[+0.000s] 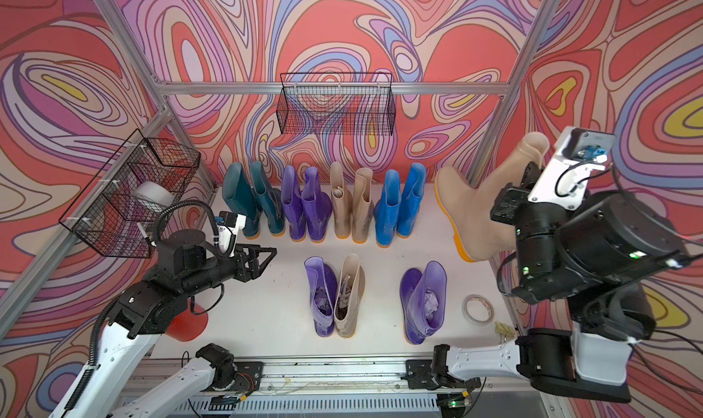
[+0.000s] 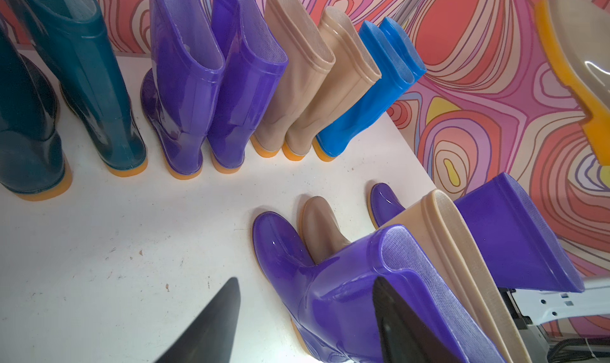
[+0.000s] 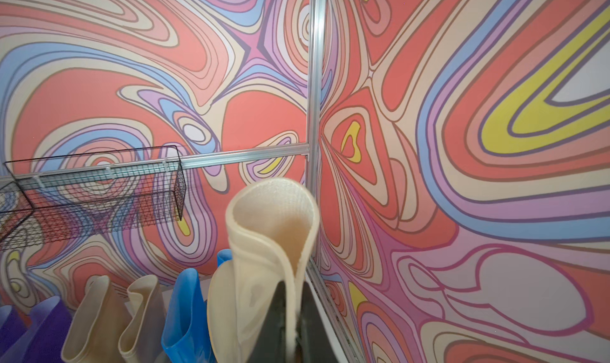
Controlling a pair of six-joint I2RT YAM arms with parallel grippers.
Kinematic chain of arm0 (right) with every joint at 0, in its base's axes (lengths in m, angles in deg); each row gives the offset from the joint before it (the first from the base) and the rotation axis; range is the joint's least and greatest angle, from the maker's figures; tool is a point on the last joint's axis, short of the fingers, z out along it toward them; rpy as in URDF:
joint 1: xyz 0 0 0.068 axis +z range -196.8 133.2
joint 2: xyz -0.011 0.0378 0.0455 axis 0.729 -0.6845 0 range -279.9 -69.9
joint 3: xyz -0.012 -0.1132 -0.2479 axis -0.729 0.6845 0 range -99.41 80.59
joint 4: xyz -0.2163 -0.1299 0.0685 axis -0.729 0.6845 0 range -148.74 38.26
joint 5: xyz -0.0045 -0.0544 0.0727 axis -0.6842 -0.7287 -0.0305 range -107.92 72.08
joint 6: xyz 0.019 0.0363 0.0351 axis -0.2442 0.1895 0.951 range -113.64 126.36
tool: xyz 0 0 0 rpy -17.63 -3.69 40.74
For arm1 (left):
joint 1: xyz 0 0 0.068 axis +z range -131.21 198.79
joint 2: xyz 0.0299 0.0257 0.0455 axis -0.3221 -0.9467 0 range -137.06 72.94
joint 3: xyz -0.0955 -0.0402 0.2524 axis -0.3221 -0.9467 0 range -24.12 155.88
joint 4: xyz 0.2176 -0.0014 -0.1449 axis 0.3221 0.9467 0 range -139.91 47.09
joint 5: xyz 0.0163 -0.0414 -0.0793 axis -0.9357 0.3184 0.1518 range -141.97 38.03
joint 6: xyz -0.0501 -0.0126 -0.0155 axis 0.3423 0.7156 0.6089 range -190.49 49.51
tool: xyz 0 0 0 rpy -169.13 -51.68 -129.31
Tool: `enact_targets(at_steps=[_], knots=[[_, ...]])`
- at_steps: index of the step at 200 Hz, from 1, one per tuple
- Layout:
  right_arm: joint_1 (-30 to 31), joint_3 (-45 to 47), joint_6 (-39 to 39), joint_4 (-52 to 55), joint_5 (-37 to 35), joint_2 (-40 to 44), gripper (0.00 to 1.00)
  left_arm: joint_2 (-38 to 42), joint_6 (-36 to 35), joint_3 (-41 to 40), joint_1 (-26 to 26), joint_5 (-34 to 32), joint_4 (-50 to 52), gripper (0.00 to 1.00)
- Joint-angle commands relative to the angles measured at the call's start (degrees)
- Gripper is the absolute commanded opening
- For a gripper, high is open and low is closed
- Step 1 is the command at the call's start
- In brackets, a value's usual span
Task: Match and arrange rain boots in pairs
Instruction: Place the rain boot at the corner of the board.
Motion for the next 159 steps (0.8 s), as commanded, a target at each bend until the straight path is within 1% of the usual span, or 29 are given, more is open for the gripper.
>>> enact_targets(at_steps=[1, 8, 15, 25, 34, 42, 48, 55, 68, 77, 89, 107, 114, 125, 138, 148, 152, 159], knots=[[-4.55, 2.3, -3.07, -6.66, -7.12, -1.3, 0.0, 0.84, 0.82, -1.06, -0.31, 0.69, -1.66, 0.66], [-6.24, 3.17, -3.25, -7.38, -7.1, -2.06, 0.0, 0.93, 0.87, -1.06, -0.33, 0.59, -1.45, 0.66], [-7.19, 4.46, -5.23, -9.58, -7.02, -2.49, 0.0, 0.94, 0.79, -1.02, -0.33, 0.69, -1.26, 0.66], [-7.41, 4.96, -5.66, -11.49, -6.75, -2.5, 0.0, 1.11, 0.62, -0.89, -0.34, 0.68, -0.92, 0.66], [-7.65, 5.33, -7.86, -13.65, -6.99, -2.55, 0.0, 1.26, 0.35, -0.68, -0.26, 0.39, -0.25, 0.66], [-7.8, 5.42, -7.46, -13.65, -6.88, -2.38, 0.0, 1.58, 0.13, -0.56, -0.34, -0.09, 0.22, 0.66], [-7.79, 6.23, -8.98, -16.05, -6.96, -2.24, 0.0, 1.79, 0.04, -0.62, -0.29, -0.36, 0.42, 0.66], [-7.8, 8.11, -13.35, -20.09, -7.01, -2.24, 0.0, 2.06, -0.01, -0.79, -0.28, -0.45, 0.38, 0.66], [-8.09, 10.73, -17.77, -24.6, -7.08, -2.53, 0.0, 2.17, 0.24, -1.05, -0.31, -0.3, 0.03, 0.66], [-9.17, 12.56, -20.28, -27.51, -7.01, -2.67, 0.0, 2.0, 0.42, -1.24, -0.32, 0.02, -0.18, 0.66], [-10.02, 15.38, -25.49, -34.28, -7.0, -2.38, 0.0, 1.74, 0.57, -1.41, -0.3, 0.32, -0.41, 0.66], [-11.89, 18.44, -31.12, -39.82, -7.14, -2.97, 0.0, 1.95, 0.81, -1.94, -0.31, 0.47, -0.7, 0.65], [-13.32, 20.46, -35.55, -44.57, -7.19, -3.6, 0.0, 2.06, 0.87, -2.08, -0.31, 0.5, -0.72, 0.65], [-15.61, 24.58, -45.02, -56.52, -7.11, -4.76, 0.0, 2.24, 0.96, -2.17, -0.29, 0.4, -0.47, 0.65], [-19.07, 26.92, -50.05, -62.9, -7.08, -6.31, 0.0, 2.55, 0.89, -2.15, -0.29, 0.14, -0.05, 0.65], [-20.42, 28.29, -57.07, -73.26, -6.72, -7.19, 0.0, 2.85, 0.77, -2.02, -0.3, 0.01, 0.39, 0.65], [-20.87, 28.5, -58.65, -74.55, -6.51, -7.51, 0.0, 3.02, 0.78, -2.07, -0.31, -0.11, 0.56, 0.65], [-21.85, 27.9, -58.16, -73.77, -6.33, -8.17, 0.0, 3.29, 0.76, -2.12, -0.31, -0.29, 0.76, 0.65]])
